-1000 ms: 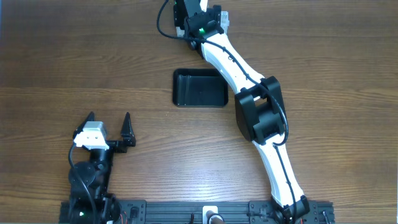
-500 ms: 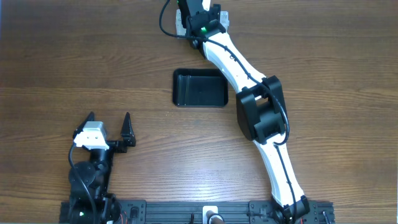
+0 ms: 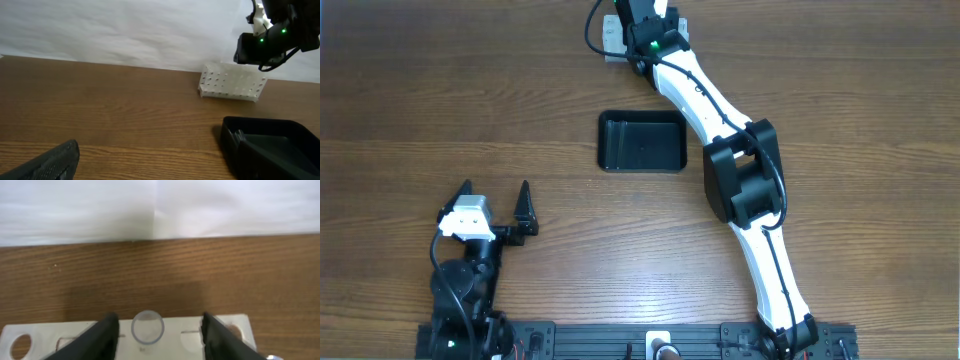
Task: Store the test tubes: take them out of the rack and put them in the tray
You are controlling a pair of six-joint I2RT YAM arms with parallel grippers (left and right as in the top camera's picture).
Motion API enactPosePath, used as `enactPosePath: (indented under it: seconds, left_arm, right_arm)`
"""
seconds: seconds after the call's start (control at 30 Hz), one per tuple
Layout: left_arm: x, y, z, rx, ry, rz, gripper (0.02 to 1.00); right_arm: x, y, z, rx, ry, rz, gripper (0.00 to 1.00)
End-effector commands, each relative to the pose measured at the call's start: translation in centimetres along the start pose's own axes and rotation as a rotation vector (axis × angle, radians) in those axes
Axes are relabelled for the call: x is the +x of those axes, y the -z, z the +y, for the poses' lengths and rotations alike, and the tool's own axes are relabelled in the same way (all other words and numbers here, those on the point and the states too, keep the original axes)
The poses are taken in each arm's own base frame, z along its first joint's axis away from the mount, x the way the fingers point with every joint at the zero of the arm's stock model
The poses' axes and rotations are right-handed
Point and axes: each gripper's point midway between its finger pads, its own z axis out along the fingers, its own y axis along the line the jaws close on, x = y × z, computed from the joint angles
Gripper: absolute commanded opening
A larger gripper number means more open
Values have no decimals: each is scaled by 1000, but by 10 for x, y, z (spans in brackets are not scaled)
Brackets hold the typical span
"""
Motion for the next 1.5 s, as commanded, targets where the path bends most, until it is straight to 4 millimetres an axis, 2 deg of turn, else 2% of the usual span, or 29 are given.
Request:
enactPosePath:
  seconds: [0.03, 0.53, 1.13, 1.3, 1.4, 1.5]
  left_arm:
    - [1, 0, 0, 4, -14, -2, 1000]
    - [1, 0, 0, 4, -14, -2, 1000]
    - [1, 0, 0, 4, -14, -2, 1000]
    - [1, 0, 0, 4, -14, -2, 998]
    - [1, 0, 0, 4, -14, -2, 1000]
    - [1, 0, 0, 4, -14, -2, 1000]
  right_arm:
    - [-4, -4, -2, 18, -5, -15, 367]
    - [-4, -3, -2, 17, -5, -16, 200]
    - [-6, -1, 1, 24, -6, -30, 117]
    - [-25, 12, -5, 41, -14, -65, 115]
    - [-50, 31, -8, 38, -21, -107, 115]
    - [-82, 59, -9, 28, -28, -171, 119]
